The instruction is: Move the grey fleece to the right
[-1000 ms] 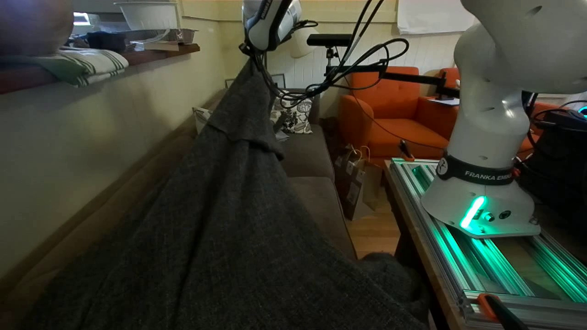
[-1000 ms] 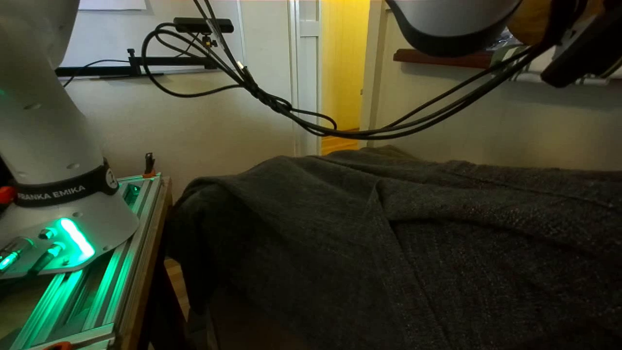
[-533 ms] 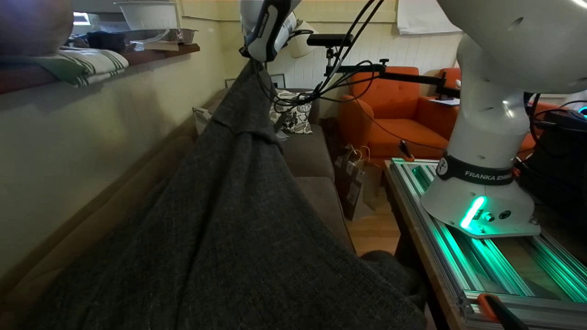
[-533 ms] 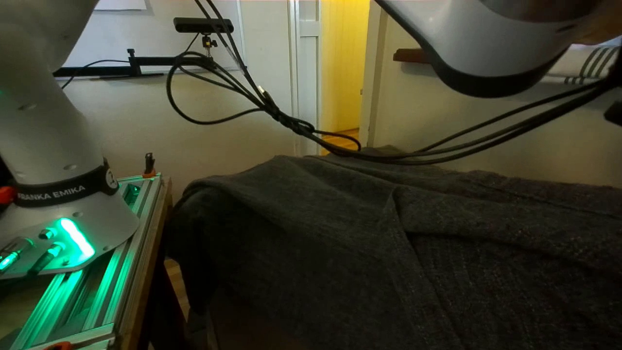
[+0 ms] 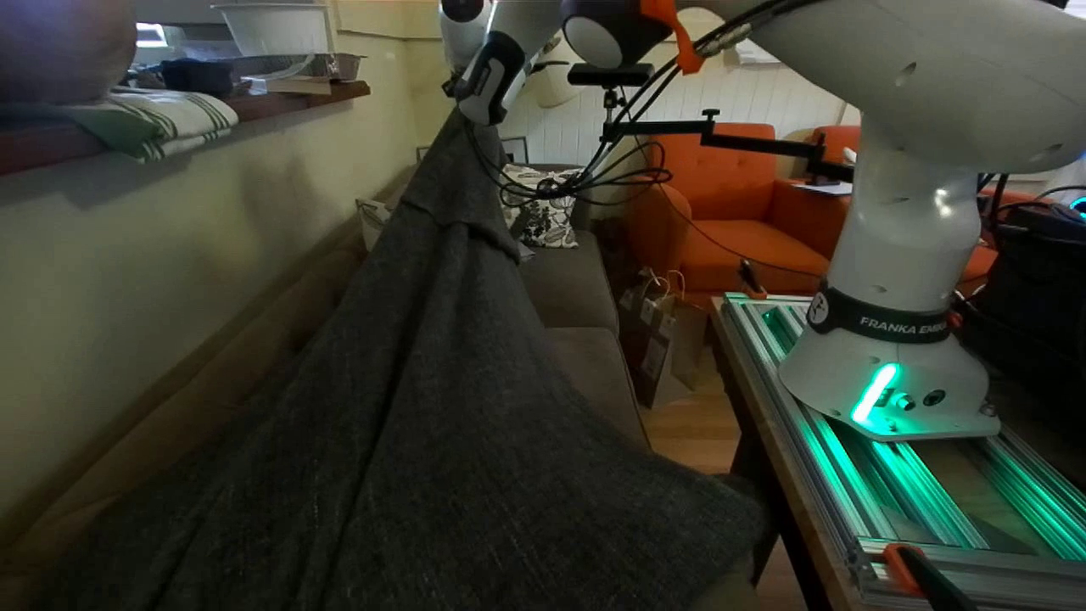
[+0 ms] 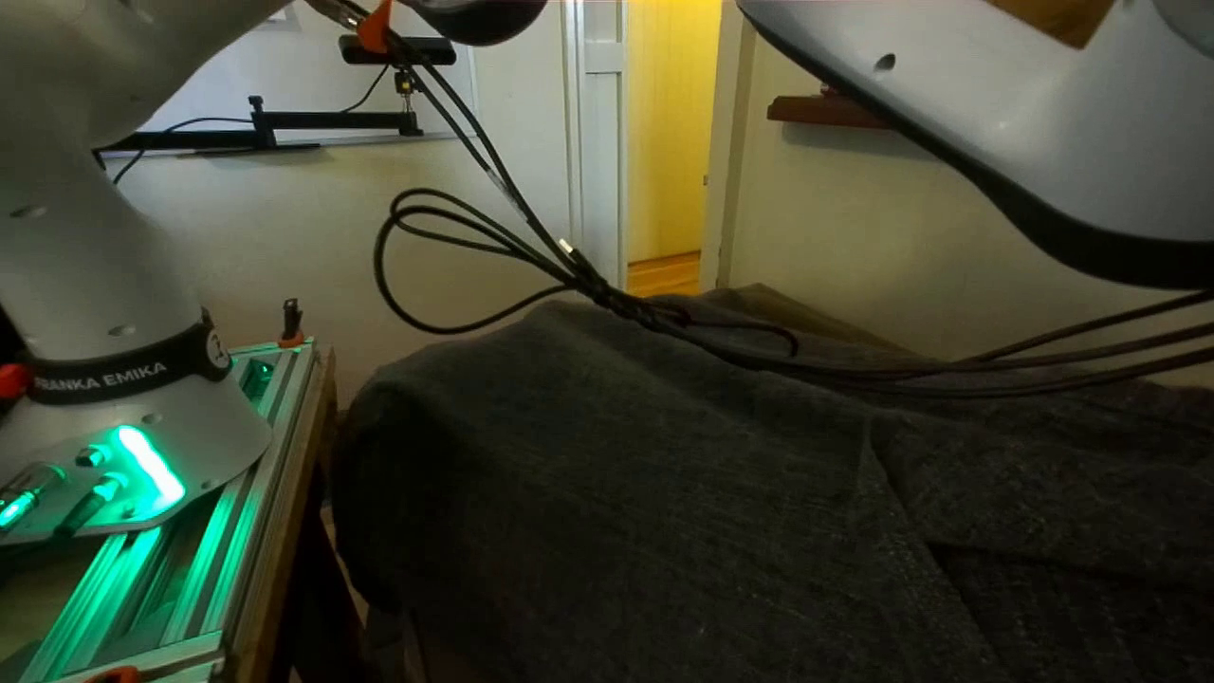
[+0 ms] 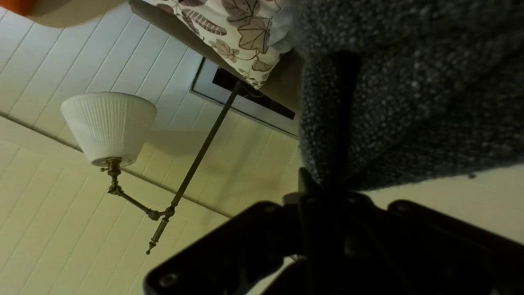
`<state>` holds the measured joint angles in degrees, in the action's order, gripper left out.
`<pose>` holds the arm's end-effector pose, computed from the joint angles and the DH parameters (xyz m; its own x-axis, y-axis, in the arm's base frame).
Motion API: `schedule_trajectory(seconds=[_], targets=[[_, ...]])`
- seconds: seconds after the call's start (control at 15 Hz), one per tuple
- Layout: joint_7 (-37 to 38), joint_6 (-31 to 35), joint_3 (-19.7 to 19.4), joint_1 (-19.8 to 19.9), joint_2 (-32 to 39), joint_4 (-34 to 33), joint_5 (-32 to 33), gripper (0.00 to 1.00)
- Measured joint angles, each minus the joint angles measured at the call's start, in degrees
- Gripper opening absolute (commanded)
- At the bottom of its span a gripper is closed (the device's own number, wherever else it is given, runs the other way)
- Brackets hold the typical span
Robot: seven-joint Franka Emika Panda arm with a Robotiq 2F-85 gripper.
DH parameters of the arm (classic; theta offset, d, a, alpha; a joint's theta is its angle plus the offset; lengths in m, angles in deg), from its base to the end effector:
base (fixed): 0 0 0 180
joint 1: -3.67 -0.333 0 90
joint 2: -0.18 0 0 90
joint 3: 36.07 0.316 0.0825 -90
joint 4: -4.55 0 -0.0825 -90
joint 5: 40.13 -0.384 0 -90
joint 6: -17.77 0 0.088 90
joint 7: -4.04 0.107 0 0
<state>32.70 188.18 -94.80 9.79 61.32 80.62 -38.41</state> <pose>0.5944 -0.5229 0.3701 0.5517 -0.2359 0.8000 -0.8042 -0.4048 0.4352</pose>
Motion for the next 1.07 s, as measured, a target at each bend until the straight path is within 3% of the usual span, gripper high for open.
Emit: schedule_trajectory(seconds=[0.67,0.93,1.07], targets=[[11.87,-9.09,-10.39,9.70,13.31,-21.19,-1.21,0.01],[14.54,-11.09,-12.67,11.53,16.23,-26.12,-1.00,0.01],[12.91,-11.17,-11.28,11.45,16.46,-26.52,-1.00,0.01]])
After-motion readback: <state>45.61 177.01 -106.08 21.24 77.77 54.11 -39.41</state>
